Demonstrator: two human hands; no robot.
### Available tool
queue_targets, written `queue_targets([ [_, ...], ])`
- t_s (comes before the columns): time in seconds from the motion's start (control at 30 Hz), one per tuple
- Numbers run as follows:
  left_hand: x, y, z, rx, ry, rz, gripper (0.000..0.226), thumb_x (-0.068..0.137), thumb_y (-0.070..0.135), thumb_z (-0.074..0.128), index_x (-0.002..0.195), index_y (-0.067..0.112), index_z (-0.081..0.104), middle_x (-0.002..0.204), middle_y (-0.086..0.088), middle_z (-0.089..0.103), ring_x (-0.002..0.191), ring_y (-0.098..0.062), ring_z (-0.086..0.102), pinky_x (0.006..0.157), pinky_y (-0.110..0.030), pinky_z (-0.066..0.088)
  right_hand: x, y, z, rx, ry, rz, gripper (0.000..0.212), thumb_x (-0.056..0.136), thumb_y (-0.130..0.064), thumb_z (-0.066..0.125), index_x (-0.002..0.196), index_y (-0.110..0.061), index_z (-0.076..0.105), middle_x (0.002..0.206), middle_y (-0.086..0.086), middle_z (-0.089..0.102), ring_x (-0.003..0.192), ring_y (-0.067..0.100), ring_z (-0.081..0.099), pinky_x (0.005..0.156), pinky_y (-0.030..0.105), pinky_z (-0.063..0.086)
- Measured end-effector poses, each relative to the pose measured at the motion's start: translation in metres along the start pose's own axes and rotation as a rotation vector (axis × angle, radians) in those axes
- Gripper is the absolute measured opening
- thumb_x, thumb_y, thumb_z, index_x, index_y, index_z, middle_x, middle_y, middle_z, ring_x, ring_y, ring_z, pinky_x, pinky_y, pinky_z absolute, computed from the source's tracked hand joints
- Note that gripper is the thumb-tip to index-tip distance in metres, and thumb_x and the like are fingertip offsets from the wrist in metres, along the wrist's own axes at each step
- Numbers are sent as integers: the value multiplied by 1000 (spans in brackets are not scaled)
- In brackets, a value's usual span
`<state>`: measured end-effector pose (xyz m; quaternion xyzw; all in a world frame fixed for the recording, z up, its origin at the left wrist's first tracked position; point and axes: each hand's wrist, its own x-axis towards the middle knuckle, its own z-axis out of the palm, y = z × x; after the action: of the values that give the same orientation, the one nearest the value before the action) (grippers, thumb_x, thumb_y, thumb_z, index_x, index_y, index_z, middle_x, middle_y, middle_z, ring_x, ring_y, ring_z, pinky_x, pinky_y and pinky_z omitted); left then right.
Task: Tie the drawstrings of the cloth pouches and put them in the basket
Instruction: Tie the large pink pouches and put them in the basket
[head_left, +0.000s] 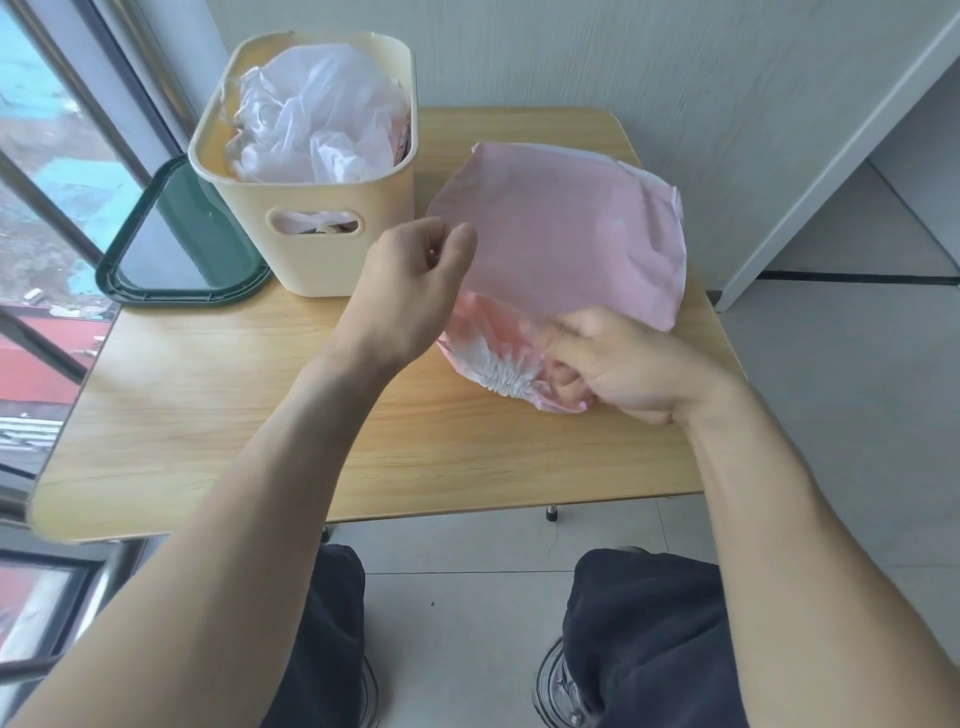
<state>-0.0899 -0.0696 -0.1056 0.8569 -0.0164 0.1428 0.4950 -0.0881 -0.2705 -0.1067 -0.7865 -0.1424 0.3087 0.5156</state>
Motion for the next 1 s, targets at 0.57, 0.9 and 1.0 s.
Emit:
queue_targets([
  [0.57, 52, 15, 16, 375, -282, 354, 27, 80, 13, 52, 99, 16, 72, 116, -3, 62, 88, -19, 61, 104, -36, 42, 20, -3, 5, -51, -160, 197, 30, 103, -38, 53, 82, -18, 45, 53, -9, 23, 43, 7, 18, 52, 30, 16],
  [0.9, 50, 21, 6, 625, -395, 193, 30, 90, 13, 52, 116, 13, 67, 125, -12, 53, 107, -29, 58, 97, -38, 47, 15, 0, 3, 28, -205, 198, 26, 104, -35, 53, 84, -19, 51, 59, -4, 32, 49, 11, 37, 52, 25, 33],
  [1.0, 32, 18, -3, 702, -301, 175, 26, 91, 23, 51, 91, 4, 69, 93, -14, 69, 87, -36, 63, 77, -45, 54, 16, 0, 3, -13, -205, 183, 27, 103, -37, 53, 86, -17, 52, 59, -3, 40, 50, 13, 47, 54, 26, 38],
])
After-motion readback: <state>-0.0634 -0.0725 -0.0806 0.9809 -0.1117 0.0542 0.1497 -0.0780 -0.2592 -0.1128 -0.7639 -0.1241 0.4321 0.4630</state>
